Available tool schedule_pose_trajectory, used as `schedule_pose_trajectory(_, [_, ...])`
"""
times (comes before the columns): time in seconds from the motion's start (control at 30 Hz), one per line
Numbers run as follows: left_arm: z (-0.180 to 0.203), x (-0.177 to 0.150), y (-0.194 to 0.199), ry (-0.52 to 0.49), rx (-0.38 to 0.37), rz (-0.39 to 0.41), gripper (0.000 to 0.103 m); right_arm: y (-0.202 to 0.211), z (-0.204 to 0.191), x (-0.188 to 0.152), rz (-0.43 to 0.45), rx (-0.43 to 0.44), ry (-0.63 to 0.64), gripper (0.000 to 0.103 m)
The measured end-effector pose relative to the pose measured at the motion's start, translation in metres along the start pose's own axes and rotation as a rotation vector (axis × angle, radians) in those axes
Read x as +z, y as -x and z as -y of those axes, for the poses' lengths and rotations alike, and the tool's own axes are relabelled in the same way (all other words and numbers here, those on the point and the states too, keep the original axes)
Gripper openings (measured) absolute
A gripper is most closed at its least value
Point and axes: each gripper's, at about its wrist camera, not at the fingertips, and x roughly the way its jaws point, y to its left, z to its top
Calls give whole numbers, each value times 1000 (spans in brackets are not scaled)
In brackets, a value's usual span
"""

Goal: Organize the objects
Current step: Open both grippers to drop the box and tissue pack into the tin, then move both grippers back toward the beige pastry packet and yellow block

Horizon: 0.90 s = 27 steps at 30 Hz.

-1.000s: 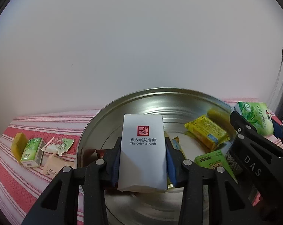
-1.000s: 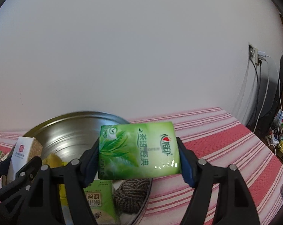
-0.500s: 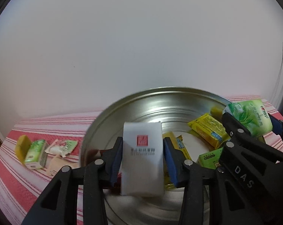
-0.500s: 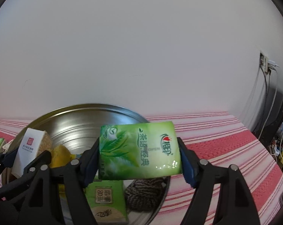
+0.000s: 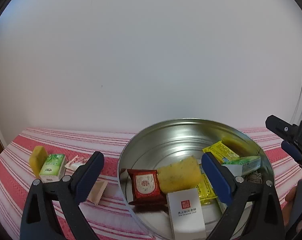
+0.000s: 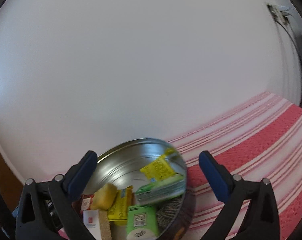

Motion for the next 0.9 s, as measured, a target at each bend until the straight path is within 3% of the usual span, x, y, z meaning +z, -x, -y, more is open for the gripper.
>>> schedule_pose_trajectory(0.13, [-5, -1, 1, 5, 9, 0, 99, 2, 0, -2, 17, -46, -16, 103])
schedule_pose_trajectory(0.37, [-20, -7, 2, 20, 55, 10, 99, 16, -28, -16, 145, -192, 93, 103])
schedule_pose_trajectory(0.6, [-36, -13, 6, 6, 106, 42, 99, 28, -40, -25, 279, -233, 107, 103])
schedule_pose_trajectory(0.9, [-54, -22, 25, -51, 195, 104, 99, 24, -61, -32, 305, -280, 166, 103])
